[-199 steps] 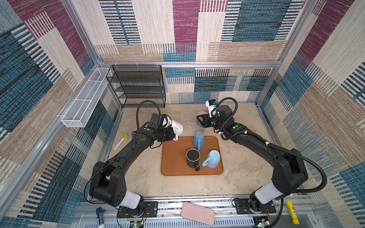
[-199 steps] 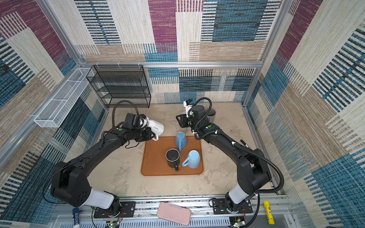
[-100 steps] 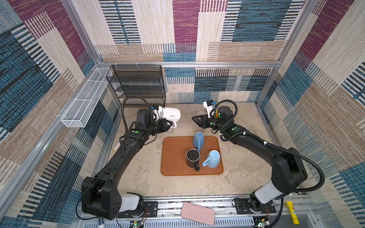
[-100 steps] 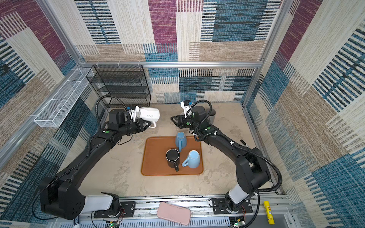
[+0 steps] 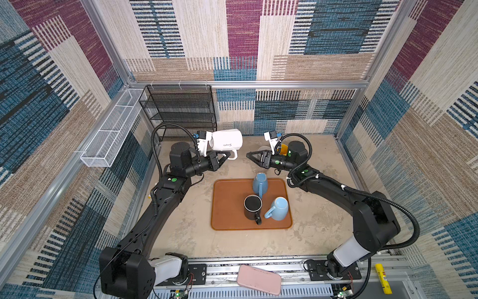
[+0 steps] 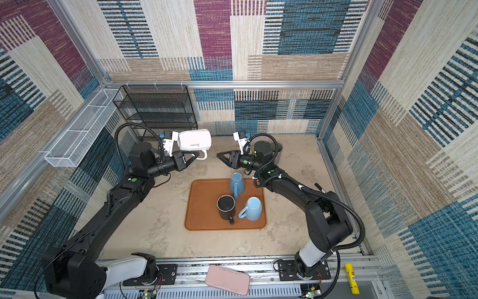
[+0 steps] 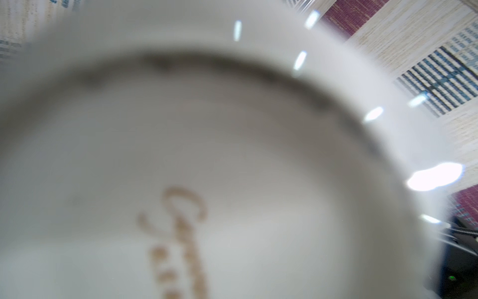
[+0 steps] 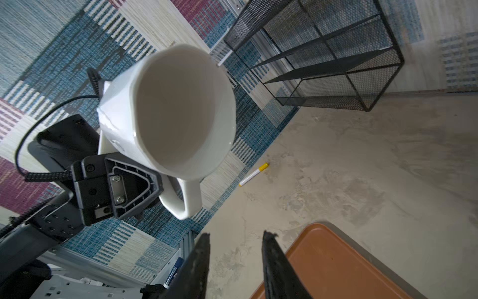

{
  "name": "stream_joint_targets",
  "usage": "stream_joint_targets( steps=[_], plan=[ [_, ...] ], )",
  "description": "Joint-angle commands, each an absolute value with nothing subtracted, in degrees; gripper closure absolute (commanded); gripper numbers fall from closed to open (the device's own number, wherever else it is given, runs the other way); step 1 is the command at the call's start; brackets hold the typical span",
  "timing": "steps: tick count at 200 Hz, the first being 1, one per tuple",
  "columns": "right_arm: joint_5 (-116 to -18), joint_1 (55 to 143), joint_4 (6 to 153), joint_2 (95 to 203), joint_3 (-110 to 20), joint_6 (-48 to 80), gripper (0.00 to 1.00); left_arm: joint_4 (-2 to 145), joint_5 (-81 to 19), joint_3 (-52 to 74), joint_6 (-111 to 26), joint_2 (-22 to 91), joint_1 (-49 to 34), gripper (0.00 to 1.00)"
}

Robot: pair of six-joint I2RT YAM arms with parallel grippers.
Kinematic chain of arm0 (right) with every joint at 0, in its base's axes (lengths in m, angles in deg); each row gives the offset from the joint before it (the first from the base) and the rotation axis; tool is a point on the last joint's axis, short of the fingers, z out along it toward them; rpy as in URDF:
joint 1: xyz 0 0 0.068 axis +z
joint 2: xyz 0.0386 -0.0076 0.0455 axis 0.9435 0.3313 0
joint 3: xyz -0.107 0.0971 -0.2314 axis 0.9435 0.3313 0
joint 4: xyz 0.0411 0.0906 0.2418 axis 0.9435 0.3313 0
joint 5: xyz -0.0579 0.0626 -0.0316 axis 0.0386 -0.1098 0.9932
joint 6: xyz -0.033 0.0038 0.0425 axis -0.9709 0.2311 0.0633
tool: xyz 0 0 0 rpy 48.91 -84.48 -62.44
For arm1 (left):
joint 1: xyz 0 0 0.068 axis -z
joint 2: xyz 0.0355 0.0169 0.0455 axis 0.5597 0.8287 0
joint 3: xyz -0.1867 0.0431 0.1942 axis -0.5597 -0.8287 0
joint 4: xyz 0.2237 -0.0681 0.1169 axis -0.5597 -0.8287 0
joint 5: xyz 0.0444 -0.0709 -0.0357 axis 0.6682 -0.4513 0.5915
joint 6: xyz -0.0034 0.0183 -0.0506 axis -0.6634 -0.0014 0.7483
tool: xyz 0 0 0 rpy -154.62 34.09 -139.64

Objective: Turn the mug right side up
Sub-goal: 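Carry the white mug off the tray with the left gripper while the right gripper approaches, then grasp the white mug's handle with the right gripper while the left gripper holds its base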

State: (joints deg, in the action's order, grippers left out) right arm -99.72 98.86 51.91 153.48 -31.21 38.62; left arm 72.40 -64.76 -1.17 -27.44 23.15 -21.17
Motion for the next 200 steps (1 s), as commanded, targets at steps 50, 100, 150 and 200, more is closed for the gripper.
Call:
stream_joint_targets(
  steps=[50, 100, 150, 200],
  plan=[
    [-107.04, 99.74, 34.05, 155.4, -30.91, 49.18, 0.61, 86.85, -72.14, -1.91, -22.81, 22.19, -21.29, 1.0],
    [-107.63, 100.79, 28.68, 156.09, -31.09, 52.24, 0.61, 94.07, -73.23, -4.22, -18.24, 23.09, -21.22, 1.0],
    [-107.46, 101.15, 27.09, 156.56, -32.55, 53.39, 0.62, 98.15, -74.48, -5.06, -15.85, 23.77, -21.12, 1.0],
    [-107.61, 101.38, 25.2, 158.0, -34.36, 55.02, 0.64, 100.61, -75.56, -5.38, -14.38, 24.48, -20.82, 1.0]
  ],
)
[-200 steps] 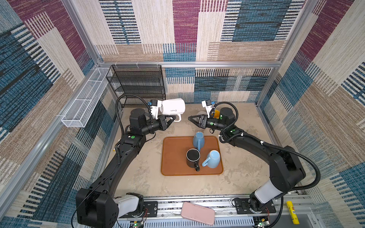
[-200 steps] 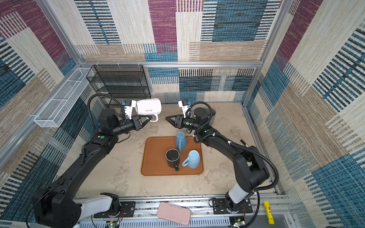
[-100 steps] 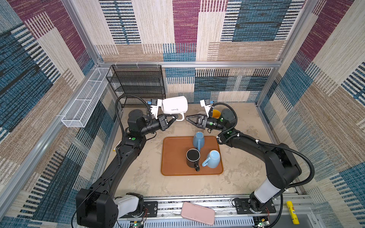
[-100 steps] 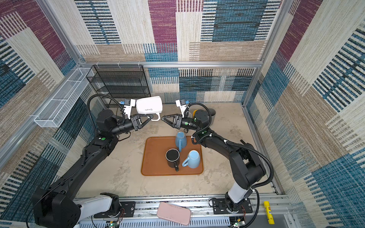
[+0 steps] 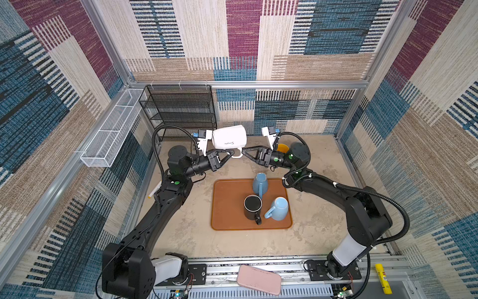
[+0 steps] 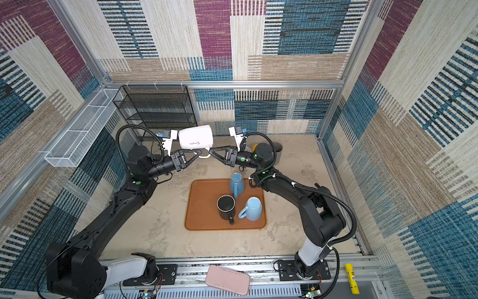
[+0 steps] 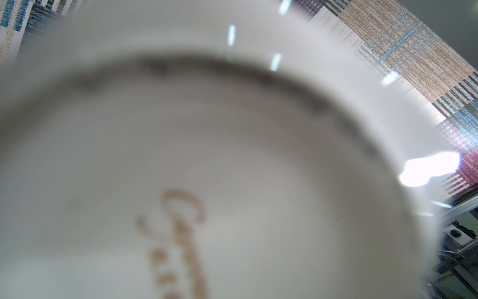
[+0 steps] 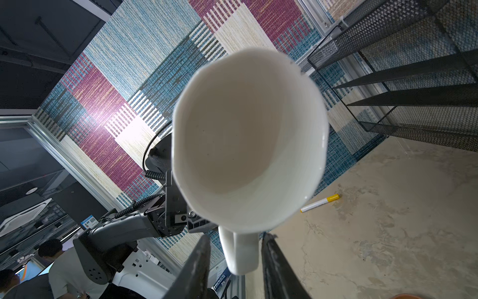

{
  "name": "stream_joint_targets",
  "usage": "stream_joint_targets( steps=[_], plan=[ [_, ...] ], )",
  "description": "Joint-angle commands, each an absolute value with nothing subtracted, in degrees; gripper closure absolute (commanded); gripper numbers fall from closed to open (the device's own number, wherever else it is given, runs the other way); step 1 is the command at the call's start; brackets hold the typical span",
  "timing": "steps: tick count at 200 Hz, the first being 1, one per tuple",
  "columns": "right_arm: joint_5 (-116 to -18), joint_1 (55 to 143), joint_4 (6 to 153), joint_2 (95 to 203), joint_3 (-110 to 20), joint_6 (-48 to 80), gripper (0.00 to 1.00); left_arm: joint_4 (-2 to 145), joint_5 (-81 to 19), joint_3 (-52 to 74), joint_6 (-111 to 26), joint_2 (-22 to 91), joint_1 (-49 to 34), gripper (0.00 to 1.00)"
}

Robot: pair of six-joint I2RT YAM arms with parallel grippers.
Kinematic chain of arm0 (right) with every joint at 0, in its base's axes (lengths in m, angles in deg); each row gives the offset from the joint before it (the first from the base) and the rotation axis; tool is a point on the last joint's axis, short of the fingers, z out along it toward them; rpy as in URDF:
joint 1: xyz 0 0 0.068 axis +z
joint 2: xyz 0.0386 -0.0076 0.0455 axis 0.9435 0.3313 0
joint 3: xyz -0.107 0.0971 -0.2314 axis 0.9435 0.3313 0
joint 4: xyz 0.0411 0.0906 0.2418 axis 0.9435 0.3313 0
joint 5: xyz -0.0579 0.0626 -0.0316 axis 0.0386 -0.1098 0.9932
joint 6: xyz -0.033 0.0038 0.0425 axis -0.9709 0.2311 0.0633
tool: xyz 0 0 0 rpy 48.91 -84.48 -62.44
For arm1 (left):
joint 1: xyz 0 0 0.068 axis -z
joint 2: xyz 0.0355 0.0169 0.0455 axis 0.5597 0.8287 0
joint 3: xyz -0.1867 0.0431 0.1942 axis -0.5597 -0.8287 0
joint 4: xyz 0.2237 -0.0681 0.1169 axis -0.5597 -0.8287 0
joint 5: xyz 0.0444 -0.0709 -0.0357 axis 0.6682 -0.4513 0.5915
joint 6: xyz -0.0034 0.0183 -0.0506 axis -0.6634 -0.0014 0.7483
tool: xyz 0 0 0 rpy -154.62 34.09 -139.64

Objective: Turn the mug right side up
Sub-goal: 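Grasp the white mug's handle with the right gripper while the left gripper holds its base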

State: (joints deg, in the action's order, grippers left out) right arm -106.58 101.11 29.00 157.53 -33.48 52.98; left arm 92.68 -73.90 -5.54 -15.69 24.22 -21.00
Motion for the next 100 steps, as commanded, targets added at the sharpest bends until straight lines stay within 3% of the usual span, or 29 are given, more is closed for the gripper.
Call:
stream_joint_targets(
  steps=[1, 100],
  plan=[
    [-107.62, 101.35, 25.09, 158.04, -34.4, 55.09, 0.64, 100.62, -75.56, -5.38, -14.36, 24.46, -20.83, 1.0],
    [-108.6, 101.59, 20.78, 159.98, -37.22, 59.27, 0.67, 102.12, -76.14, -5.39, -13.54, 25.86, -19.71, 1.0]
  ],
)
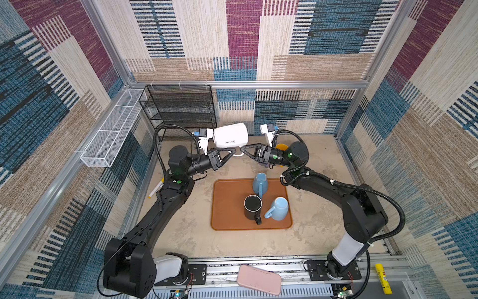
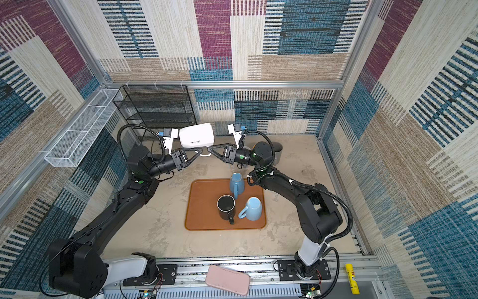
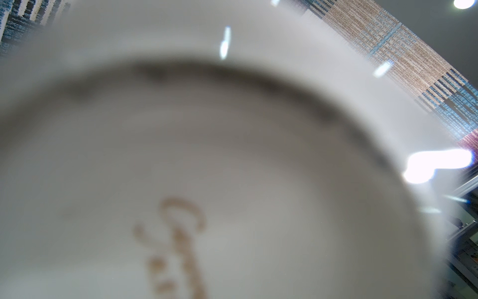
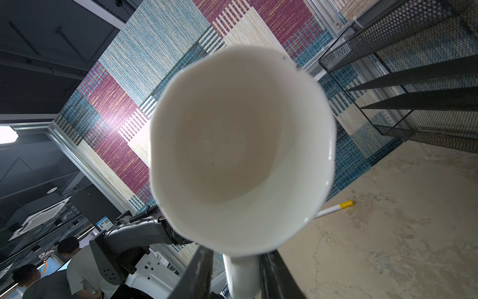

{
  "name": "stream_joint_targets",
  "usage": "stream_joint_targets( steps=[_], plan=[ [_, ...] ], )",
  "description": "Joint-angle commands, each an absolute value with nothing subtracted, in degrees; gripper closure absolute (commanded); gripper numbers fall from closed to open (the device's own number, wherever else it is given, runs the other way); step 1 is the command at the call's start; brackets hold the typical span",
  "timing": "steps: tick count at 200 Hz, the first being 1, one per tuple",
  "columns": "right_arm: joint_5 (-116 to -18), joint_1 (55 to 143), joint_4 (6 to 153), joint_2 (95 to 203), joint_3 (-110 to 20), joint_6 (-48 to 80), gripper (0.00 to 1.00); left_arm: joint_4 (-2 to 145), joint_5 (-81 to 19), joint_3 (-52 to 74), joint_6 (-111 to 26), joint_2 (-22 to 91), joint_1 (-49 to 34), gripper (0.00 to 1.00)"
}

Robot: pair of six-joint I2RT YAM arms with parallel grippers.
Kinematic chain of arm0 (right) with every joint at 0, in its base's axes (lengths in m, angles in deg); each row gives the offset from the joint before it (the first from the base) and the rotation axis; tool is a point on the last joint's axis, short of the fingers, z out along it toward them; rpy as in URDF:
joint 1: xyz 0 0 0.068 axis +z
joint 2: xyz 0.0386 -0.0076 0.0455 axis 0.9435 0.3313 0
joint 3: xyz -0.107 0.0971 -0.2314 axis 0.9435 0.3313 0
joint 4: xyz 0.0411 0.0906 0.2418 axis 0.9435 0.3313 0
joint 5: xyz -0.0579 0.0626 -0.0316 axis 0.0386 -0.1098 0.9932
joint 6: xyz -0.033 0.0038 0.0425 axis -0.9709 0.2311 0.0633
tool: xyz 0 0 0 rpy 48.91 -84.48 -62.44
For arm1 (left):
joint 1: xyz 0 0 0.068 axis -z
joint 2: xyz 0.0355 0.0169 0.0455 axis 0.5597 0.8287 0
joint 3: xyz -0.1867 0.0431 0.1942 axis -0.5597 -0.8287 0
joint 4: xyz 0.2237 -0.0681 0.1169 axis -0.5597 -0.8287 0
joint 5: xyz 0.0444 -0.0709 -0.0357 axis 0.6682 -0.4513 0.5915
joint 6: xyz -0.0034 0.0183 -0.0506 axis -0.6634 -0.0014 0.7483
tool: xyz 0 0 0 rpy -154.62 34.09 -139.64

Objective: Turn the mug right side up
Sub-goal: 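Grasp the white mug's handle with the right gripper while the left gripper holds its base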

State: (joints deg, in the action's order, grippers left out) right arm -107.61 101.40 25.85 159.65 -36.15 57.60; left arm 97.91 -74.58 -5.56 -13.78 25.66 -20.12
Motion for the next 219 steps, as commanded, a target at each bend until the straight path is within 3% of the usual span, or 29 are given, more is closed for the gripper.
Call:
stream_joint_targets(
  steps=[1, 107, 219],
  plan=[
    [-108.55, 101.59, 20.77, 160.0, -37.2, 59.28, 0.67, 102.07, -76.12, -5.39, -13.5, 25.86, -19.71, 1.0],
    [-108.85, 101.68, 20.32, 159.78, -37.57, 60.07, 0.74, 99.23, -79.14, -3.96, -15.12, 27.47, -18.75, 1.0],
    [-108.15, 101.68, 22.6, 159.31, -37.46, 58.71, 0.91, 95.98, -79.43, -3.63, -17.6, 26.92, -18.48, 1.0]
  ],
)
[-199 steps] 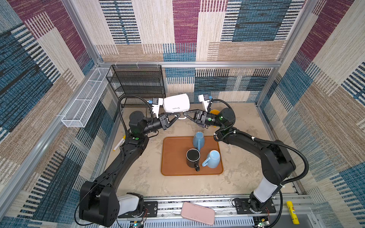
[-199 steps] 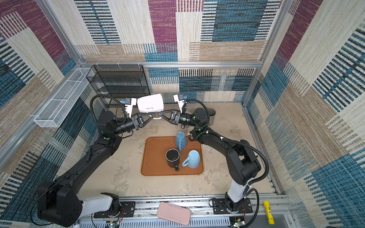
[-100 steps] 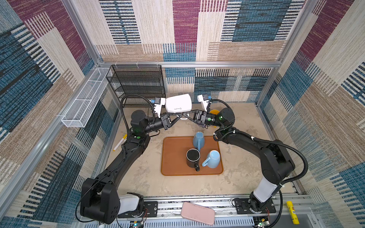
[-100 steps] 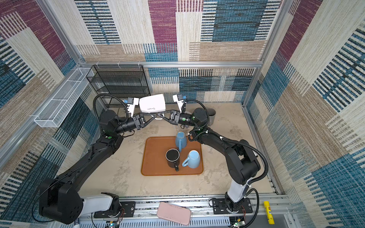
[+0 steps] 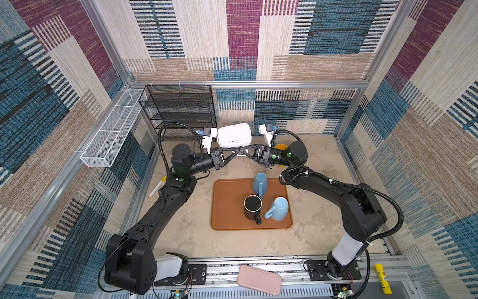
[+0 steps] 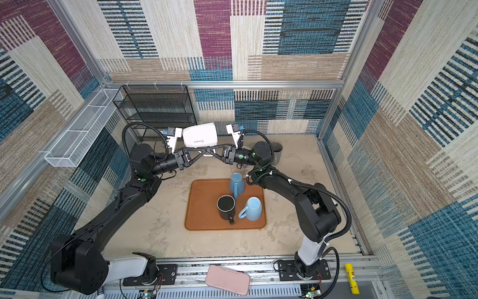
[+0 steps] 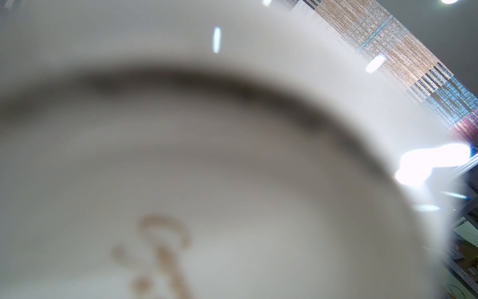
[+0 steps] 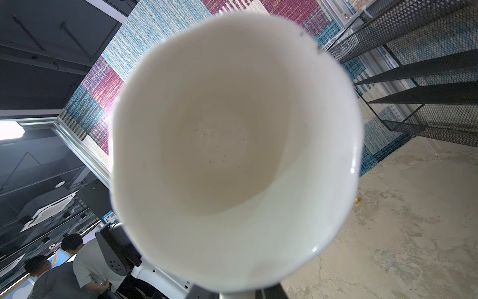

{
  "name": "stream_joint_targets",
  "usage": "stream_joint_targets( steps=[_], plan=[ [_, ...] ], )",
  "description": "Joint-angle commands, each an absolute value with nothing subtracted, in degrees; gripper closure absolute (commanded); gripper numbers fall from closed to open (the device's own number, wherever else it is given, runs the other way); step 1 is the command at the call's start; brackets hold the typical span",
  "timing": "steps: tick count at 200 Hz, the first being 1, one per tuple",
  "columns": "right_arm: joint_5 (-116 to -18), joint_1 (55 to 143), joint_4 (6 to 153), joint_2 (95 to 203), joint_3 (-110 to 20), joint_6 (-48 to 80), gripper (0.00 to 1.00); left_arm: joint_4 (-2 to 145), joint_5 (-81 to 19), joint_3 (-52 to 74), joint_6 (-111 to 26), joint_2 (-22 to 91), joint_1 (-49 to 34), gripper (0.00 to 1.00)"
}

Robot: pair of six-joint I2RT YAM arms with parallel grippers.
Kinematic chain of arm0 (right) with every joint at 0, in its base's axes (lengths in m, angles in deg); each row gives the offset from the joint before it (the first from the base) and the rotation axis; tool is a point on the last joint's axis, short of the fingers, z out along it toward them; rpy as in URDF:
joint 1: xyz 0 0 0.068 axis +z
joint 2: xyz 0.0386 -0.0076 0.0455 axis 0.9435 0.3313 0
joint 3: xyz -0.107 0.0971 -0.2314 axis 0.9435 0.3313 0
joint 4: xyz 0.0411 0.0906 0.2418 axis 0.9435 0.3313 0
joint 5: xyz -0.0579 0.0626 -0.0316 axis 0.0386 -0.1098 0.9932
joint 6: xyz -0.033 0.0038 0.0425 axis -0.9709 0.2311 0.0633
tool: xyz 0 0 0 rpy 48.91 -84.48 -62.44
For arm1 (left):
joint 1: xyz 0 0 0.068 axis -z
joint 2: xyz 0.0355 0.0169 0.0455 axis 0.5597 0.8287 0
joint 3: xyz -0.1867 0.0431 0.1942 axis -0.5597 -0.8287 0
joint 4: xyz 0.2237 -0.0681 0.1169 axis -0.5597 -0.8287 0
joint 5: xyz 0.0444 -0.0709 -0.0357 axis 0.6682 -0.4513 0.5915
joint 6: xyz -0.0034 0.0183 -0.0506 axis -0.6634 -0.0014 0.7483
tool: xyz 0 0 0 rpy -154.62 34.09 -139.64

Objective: Turn the mug right side up
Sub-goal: 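Grasp the white mug's handle with the right gripper while the left gripper holds its base, then open the left gripper off the white mug's base while the right gripper pulls it away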

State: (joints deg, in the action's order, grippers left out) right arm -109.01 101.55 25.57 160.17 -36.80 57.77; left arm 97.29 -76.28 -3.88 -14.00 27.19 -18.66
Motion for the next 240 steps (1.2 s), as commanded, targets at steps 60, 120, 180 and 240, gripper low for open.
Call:
stream_joint_targets(
  steps=[60, 120, 180, 240],
  plan=[
    [-108.08, 101.7, 25.56, 158.95, -38.11, 56.51, 0.98, 92.93, -77.3, -3.29, -19.52, 25.44, -18.48, 0.73],
    [-107.49, 101.59, 29.96, 158.36, -38.93, 53.17, 1.0, 86.72, -73.94, -2.1, -22.96, 23.4, -18.49, 0.65],
    [-106.33, 101.42, 35.99, 157.96, -40.42, 50.06, 1.0, 79.35, -71.15, -0.5, -26.76, 21.49, -18.48, 0.62],
    [-103.0, 101.28, 46.41, 157.7, -42.95, 43.8, 1.0, 71.57, -67.68, 1.45, -30.84, 19.89, -18.52, 0.61]
  ],
)
